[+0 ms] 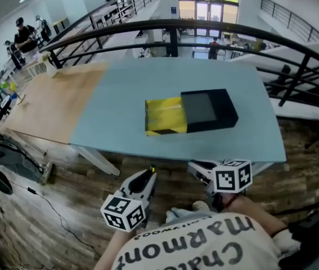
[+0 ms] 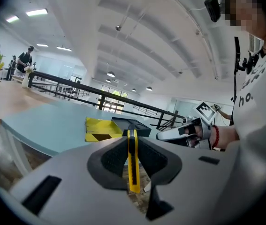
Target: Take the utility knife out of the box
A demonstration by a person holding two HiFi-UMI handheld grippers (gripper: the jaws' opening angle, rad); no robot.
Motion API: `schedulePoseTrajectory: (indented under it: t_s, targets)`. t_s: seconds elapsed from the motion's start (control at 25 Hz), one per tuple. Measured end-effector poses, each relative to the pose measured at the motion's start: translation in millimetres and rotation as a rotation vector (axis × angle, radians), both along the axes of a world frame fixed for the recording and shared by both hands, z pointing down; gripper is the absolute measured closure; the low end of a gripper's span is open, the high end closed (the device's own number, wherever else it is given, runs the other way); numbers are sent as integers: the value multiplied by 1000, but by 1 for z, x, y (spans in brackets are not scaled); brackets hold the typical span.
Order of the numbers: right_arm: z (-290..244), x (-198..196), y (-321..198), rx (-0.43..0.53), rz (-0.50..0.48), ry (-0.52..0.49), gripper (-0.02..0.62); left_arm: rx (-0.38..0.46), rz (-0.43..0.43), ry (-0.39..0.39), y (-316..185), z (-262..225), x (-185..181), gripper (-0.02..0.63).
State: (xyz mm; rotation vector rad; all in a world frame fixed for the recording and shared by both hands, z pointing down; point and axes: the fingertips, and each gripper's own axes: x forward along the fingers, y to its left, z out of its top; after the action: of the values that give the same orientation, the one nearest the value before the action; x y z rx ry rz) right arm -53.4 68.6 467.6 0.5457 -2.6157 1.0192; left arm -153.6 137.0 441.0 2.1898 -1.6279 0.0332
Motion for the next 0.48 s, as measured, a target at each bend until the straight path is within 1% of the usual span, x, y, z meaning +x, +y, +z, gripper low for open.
schedulePoseTrajectory:
  t_s: [0.12, 0.24, 0.48]
  targets:
    - [0, 6, 4, 0, 42, -4, 552, -8, 9, 19, 9, 4, -5, 543]
    - [2, 8, 10, 9, 65, -2, 552, 1, 30, 17, 13, 5, -7, 543]
    - [3, 14, 21, 41, 48, 21, 552, 14, 38, 41, 13, 8, -3, 543]
